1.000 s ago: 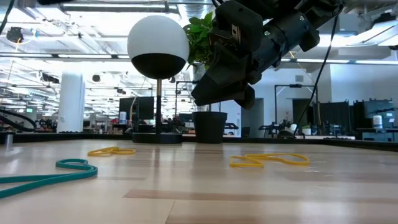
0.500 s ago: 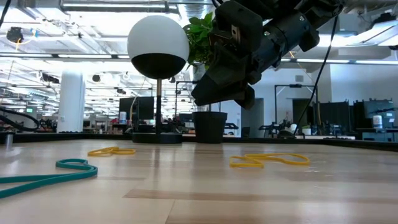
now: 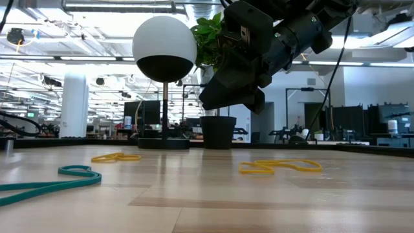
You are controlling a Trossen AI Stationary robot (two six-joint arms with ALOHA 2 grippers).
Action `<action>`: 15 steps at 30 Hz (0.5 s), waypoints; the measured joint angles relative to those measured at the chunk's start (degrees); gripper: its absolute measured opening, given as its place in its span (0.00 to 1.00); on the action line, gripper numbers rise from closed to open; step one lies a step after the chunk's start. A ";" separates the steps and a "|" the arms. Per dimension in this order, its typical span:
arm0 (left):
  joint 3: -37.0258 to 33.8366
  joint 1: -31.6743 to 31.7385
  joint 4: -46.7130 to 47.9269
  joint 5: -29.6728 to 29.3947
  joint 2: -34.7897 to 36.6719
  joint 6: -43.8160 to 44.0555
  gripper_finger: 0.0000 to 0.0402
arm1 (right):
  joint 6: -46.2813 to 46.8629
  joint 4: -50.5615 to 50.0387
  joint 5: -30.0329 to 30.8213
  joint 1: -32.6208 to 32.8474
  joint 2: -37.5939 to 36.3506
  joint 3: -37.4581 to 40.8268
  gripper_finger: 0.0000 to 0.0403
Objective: Pick and place items into bin
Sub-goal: Put the blue rubber band into the gray bin
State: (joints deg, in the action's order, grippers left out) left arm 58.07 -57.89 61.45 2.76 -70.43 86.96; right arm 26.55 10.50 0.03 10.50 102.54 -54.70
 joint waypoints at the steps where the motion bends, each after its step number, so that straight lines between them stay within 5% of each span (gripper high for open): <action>1: -0.52 0.00 -0.87 -0.04 0.00 0.06 0.00 | 0.00 0.00 -0.02 -0.02 0.00 0.00 0.23; 15: -8.68 0.03 -0.37 -1.02 0.02 4.22 0.01 | 0.00 0.00 0.00 -0.02 0.00 0.00 0.23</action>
State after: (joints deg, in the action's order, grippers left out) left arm 49.39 -57.86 61.08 1.74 -70.41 91.19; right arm 26.55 10.50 0.03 10.48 102.54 -54.70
